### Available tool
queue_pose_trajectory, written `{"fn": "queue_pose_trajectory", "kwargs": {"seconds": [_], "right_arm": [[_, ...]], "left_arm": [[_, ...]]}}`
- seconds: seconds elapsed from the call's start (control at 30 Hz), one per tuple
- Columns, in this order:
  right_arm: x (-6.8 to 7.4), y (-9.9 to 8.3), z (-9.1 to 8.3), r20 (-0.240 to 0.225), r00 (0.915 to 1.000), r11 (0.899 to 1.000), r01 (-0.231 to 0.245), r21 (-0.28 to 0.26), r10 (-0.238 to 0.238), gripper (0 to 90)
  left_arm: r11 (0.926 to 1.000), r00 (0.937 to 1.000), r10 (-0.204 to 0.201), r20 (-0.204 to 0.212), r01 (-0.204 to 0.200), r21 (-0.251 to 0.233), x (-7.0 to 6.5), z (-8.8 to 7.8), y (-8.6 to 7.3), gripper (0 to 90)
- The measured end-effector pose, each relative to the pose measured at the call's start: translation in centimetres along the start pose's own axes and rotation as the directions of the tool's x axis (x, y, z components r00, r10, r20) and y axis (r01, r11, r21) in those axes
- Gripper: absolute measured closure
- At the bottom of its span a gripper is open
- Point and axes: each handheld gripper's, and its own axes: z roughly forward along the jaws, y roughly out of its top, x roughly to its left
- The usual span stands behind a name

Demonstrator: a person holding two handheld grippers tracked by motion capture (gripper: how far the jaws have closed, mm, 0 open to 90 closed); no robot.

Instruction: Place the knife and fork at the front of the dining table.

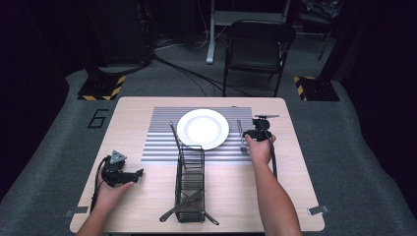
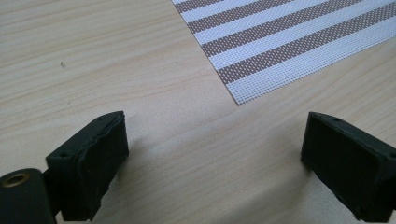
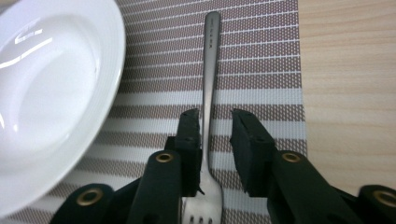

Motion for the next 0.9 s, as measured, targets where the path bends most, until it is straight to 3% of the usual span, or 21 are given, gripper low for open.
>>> {"fn": "queue_pose_trajectory", "kwargs": {"seconds": [0.17, 0.33, 0.4, 0.43, 0.47, 0.53, 0.57, 0.67, 0.73, 0.9], "right_arm": [[0.1, -1.4, -1.6, -0.026, 0.9993, 0.999, 0.026, -0.029, -0.027, 65.6], [0.5, -2.9, -2.7, -0.023, 0.9947, 0.994, 0.099, -0.04, -0.1, 57.3], [1.0, -4.2, -3.6, -0.017, 0.9858, 0.983, 0.165, -0.076, -0.167, 57.0], [1.0, -4.2, -3.6, -0.017, 0.9858, 0.983, 0.165, -0.076, -0.167, 57.0], [1.3, -5.0, -4.2, -0.018, 0.9772, 0.973, 0.209, -0.095, -0.212, 57.3], [1.5, -5.5, -4.9, -0.023, 0.9667, 0.962, 0.251, -0.111, -0.255, 57.7], [1.7, -5.8, -5.2, -0.033, 0.9667, 0.962, 0.249, -0.112, -0.254, 57.7], [2.1, -6.8, -6.1, -0.043, 0.9565, 0.951, 0.281, -0.13, -0.288, 56.7], [2.5, -7.6, -6.6, -0.032, 0.9519, 0.946, 0.299, -0.124, -0.305, 55.1], [2.7, -8.8, -7.3, -0.059, 0.945, 0.941, 0.313, -0.127, -0.322, 54.6]], "left_arm": [[0.9996, 0.9998, -0.013, -0.017, 0.013, -0.023, -0.1, -0.1, -0.1, 16.5], [0.999, 0.9991, -0.032, -0.028, 0.031, -0.031, -0.1, -0.3, -0.1, 24.2], [0.9981, 0.9987, -0.041, -0.031, 0.039, -0.048, -0.1, -0.3, -0.2, 33.0], [0.9981, 0.9987, -0.041, -0.031, 0.039, -0.048, -0.1, -0.3, -0.2, 34.3], [0.9977, 0.9985, -0.043, -0.035, 0.041, -0.054, -0.1, -0.3, -0.2, 35.4], [0.9981, 0.9986, -0.041, -0.033, 0.04, -0.047, -0.1, -0.4, -0.2, 37.6], [0.9984, 0.9985, -0.043, -0.034, 0.042, -0.038, -0.1, -0.6, -0.1, 38.5], [0.9979, 0.998, -0.054, -0.032, 0.053, -0.038, -0.1, -0.6, -0.2, 42.5], [0.9976, 0.9978, -0.063, -0.022, 0.062, -0.032, -0.1, -0.9, -0.1, 43.3], [0.996, 0.997, -0.077, -0.004, 0.077, -0.044, -0.4, -1.2, 0.1, 46.1]]}}
